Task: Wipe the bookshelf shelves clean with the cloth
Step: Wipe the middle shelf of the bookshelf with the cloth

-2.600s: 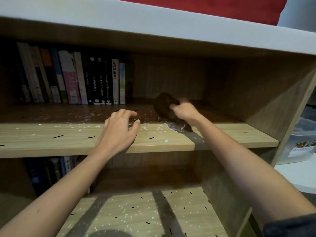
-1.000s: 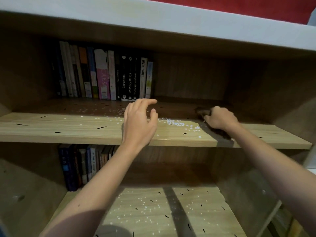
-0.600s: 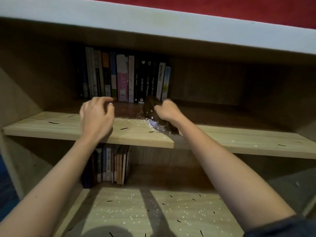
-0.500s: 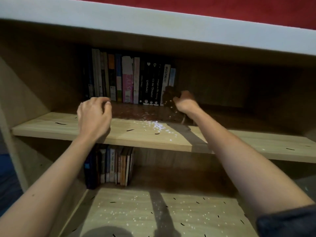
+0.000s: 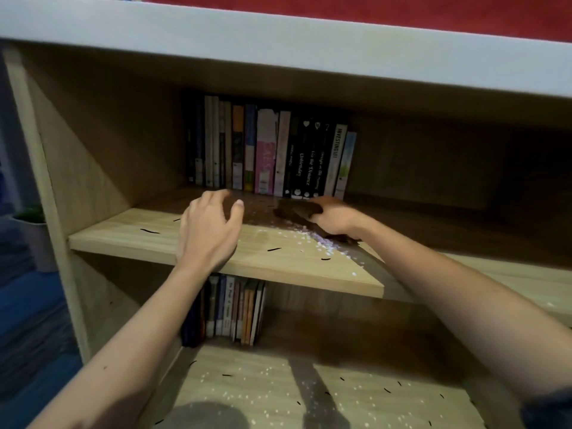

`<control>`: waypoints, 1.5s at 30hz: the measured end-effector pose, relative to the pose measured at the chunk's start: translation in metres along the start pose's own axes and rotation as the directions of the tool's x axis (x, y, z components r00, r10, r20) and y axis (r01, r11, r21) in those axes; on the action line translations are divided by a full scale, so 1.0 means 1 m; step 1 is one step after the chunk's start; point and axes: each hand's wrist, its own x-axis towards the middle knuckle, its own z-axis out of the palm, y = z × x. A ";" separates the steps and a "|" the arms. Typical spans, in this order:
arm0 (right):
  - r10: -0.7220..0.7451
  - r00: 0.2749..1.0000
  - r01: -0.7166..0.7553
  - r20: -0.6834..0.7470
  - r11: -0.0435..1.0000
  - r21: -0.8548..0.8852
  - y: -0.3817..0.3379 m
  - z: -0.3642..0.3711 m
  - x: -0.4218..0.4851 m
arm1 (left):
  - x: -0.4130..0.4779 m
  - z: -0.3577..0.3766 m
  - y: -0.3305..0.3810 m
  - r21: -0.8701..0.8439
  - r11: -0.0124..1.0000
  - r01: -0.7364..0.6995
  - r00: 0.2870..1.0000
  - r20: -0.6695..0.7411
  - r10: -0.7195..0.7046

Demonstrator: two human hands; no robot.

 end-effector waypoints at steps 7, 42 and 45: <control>0.054 0.976 -0.041 -0.209 0.997 0.066 0.011 -0.018 0.044 | -0.001 0.000 0.000 0.042 0.999 -0.006 1.000 -0.018 0.006; -0.313 0.945 0.312 0.095 0.950 0.020 -0.083 0.051 0.073 | 0.020 -0.046 -0.069 0.051 0.979 -0.200 0.957 0.225 0.183; -0.383 0.889 0.378 0.250 0.923 0.068 -0.073 0.037 0.052 | 0.019 -0.046 -0.068 0.071 0.974 -0.215 0.945 0.266 0.189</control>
